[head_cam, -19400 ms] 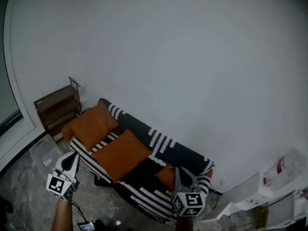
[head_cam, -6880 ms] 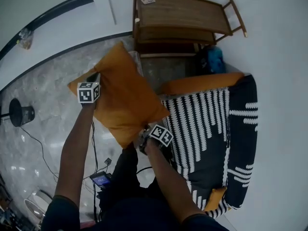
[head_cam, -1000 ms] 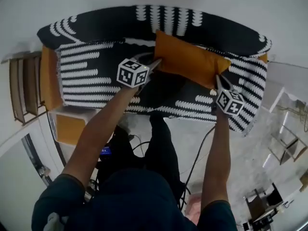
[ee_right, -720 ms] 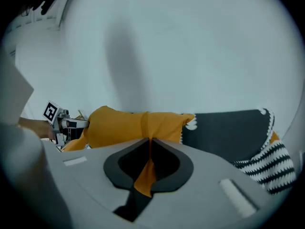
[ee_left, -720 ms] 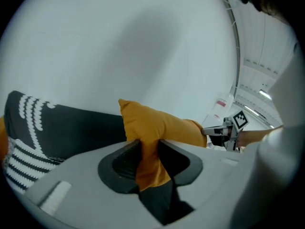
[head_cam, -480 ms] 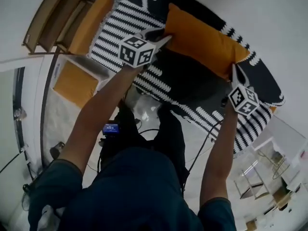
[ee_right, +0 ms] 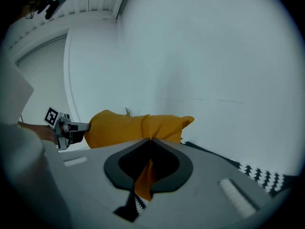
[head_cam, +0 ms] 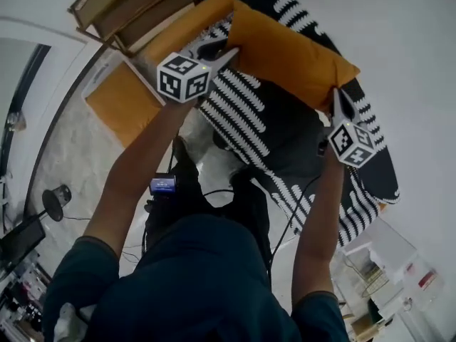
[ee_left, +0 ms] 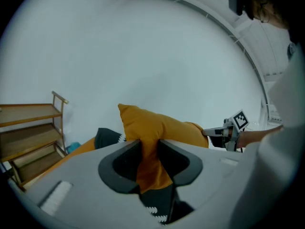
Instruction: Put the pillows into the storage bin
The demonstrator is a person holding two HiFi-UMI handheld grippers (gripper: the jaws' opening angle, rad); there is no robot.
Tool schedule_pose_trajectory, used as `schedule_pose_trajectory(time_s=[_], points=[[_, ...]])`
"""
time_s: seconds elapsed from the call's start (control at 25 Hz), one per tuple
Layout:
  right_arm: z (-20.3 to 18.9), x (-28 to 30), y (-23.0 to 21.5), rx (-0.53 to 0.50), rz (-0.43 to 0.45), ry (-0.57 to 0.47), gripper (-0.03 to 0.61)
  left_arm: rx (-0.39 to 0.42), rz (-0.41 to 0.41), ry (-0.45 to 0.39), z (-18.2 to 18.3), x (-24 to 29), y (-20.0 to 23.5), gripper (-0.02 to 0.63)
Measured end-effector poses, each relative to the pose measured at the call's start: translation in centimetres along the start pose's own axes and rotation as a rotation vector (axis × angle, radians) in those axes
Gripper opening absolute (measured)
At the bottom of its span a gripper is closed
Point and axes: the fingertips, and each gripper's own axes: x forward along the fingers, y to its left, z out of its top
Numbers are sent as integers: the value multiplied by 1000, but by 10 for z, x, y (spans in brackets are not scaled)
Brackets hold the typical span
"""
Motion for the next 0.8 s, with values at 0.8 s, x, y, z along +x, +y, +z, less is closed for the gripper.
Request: schedule_pose_trajectory(time_s=[0.8], points=[[-9, 217, 441, -266, 436, 172, 18, -219, 482, -208, -49, -381, 297, 114]])
